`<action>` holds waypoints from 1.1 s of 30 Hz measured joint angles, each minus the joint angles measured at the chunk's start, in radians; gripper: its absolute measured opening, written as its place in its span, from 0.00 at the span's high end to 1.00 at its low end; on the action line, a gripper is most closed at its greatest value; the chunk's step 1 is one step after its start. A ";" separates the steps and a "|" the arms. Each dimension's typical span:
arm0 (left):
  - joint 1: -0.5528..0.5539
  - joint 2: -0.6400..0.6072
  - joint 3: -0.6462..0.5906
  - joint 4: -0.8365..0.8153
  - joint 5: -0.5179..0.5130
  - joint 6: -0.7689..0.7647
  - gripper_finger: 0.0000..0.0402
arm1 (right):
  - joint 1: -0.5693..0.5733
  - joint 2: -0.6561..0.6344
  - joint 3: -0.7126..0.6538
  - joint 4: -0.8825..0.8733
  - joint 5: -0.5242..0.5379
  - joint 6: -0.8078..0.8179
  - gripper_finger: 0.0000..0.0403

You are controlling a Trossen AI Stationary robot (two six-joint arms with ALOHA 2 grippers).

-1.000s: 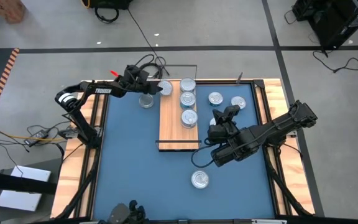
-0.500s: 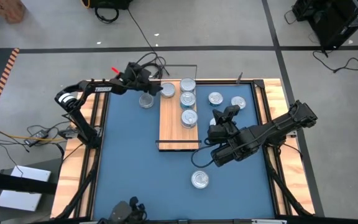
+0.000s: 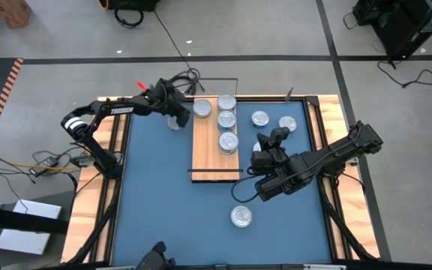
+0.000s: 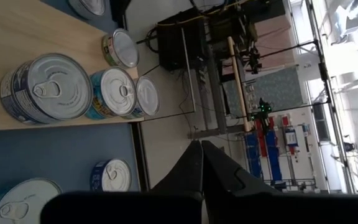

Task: Stack canned seafood by type on shelf
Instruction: Put the green tuna can on the shelf aligned with the other green tuna can

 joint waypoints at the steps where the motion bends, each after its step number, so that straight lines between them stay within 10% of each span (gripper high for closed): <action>1: -0.007 0.000 0.000 -0.003 -0.025 0.014 0.98 | 0.000 0.000 0.000 0.000 0.000 0.000 0.98; 33: -0.060 0.010 -0.002 0.053 -0.119 0.042 1.00 | -0.020 0.000 0.000 -0.001 0.003 -0.005 0.98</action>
